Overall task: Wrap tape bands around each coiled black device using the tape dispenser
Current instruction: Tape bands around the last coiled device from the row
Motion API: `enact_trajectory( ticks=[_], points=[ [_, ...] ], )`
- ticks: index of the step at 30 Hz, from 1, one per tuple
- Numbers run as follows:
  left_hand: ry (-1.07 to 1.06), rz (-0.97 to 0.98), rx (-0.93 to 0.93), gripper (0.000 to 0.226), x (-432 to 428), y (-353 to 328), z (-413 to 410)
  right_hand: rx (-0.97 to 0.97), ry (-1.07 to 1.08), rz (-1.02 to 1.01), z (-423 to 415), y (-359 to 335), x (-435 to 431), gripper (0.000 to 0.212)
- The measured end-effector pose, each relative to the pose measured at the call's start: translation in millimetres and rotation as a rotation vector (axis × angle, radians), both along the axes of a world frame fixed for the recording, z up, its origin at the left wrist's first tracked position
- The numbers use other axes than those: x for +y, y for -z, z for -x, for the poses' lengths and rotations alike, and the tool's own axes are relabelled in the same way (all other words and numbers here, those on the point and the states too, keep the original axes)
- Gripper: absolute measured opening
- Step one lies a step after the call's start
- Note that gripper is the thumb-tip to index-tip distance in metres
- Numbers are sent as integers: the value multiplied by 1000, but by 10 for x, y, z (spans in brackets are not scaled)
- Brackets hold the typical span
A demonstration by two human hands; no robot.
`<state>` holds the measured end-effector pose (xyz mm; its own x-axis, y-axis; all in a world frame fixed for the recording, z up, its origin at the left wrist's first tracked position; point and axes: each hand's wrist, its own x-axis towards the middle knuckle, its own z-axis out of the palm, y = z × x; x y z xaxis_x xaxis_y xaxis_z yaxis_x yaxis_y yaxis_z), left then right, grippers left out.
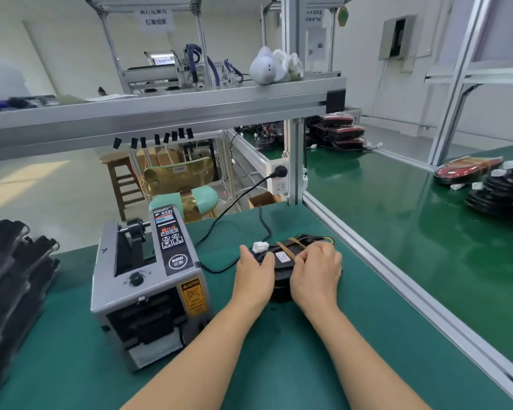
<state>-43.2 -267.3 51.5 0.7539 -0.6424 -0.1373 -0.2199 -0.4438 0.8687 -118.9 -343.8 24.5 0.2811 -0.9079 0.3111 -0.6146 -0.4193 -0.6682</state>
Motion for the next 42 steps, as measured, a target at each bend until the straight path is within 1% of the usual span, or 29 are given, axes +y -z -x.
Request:
enact_trajectory(
  ticks=[3, 6, 10, 12, 13, 15, 19, 23, 26, 27, 29, 30, 31, 32, 33, 34, 35, 36, 38, 39, 42],
  points=[
    [-76, 43, 105, 71, 204, 24, 94, -14, -27, -54, 209, -47, 313, 15],
    [-142, 95, 245, 63, 439, 21, 178, -63, -78, -69, 432, -53, 605, 9],
    [-184, 169, 545, 55, 818, -28, 297, -185, -164, -82, 719, -2, 935, 15],
    [-153, 183, 634, 53, 1002, -30, 354, -250, -196, -80, 807, 26, 1090, 19],
    [-135, 174, 642, 53, 1087, -21, 374, -278, -213, -76, 835, 38, 1172, 22],
    [-126, 166, 628, 45, 1252, -36, 407, -320, -240, -69, 871, 60, 1322, 26],
    [-31, 189, 671, 28, 1570, -85, 383, -351, -283, -73, 906, 94, 1520, 25],
    [38, 219, 687, 10, 1879, -102, 313, -331, -343, -38, 948, 70, 1650, 25],
    [87, 264, 641, 13, 2063, -93, 298, -393, -319, 32, 945, 52, 1750, 20],
    [95, 290, 633, 16, 2119, -89, 305, -439, -294, 49, 932, 45, 1782, 24],
    [102, 377, 640, 26, 2214, -62, 311, -535, -246, 55, 894, 34, 1822, 40],
    [107, 432, 646, 34, 2260, -47, 312, -588, -233, 6, 868, 24, 1834, 51],
    [106, 488, 651, 44, 2304, -31, 310, -651, -237, -110, 838, 3, 1847, 62],
    [101, 545, 655, 55, 2349, -15, 303, -728, -256, -275, 806, -35, 1866, 71],
    [90, 600, 654, 63, 2390, 11, 288, -821, -290, -452, 768, -74, 1891, 76],
    [81, 651, 647, 70, 2433, 34, 265, -910, -337, -612, 728, -95, 1910, 77],
    [78, 686, 630, 75, 2475, 53, 238, -970, -387, -731, 682, -104, 1923, 72],
    [86, 703, 606, 78, 2516, 62, 212, -1000, -441, -787, 640, -110, 1937, 65],
    [110, 711, 548, 75, 2594, 73, 158, -1010, -534, -776, 559, -128, 1982, 52],
    [120, 710, 514, 73, 2635, 76, 128, -1007, -568, -751, 521, -144, 2012, 50],
    [138, 687, 387, 71, 2776, 22, 44, -968, -654, -661, 413, -201, 2075, 53]
  ],
)
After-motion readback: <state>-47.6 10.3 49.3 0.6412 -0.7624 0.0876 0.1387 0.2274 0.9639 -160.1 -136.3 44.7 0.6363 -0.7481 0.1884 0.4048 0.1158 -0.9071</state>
